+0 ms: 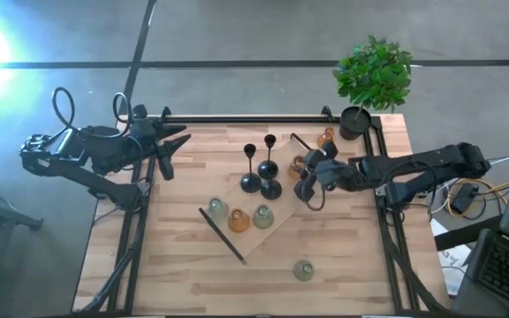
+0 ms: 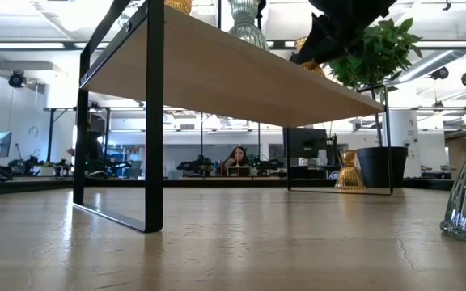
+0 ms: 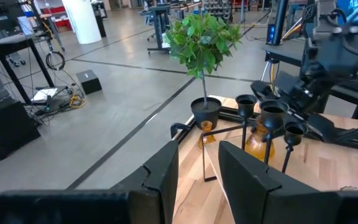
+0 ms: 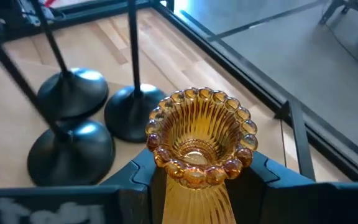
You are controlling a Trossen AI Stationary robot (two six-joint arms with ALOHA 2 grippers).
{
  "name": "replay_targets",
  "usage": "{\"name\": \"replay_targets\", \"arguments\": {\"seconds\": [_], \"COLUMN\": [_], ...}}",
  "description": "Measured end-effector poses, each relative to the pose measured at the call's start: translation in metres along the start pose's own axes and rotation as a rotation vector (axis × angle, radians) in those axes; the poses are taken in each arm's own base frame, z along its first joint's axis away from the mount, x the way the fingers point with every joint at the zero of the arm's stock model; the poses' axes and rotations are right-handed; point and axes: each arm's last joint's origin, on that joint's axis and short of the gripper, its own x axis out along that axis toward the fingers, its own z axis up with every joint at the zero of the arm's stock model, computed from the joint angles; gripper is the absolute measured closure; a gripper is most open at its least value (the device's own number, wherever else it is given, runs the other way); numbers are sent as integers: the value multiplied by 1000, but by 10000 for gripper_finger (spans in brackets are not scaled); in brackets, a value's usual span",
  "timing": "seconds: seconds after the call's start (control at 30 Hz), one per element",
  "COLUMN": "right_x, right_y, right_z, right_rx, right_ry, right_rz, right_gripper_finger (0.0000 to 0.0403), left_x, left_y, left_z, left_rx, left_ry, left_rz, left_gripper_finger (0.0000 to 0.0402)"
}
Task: Pick & Place candle stick holders
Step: Put the bottom yellow candle holder on the shelf
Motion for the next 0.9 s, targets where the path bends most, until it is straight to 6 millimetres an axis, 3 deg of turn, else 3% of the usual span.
{"name": "replay_targets", "arguments": {"seconds": [0.5,0.9], "right_x": [28,34], "right_y": [-28,-39], "right_z": [-13,-14], "right_rx": [33,27], "right_ry": [-57,-59], "right_rz": [77,31], "right_gripper_finger": [286,286], "left_x": [0,0], "left_y": [0,0], "left_z": [0,0], "left_rx": [7,5], "left_ry": [2,0], "left_rz": [0,0], "left_gripper_finger": [282,282]}}
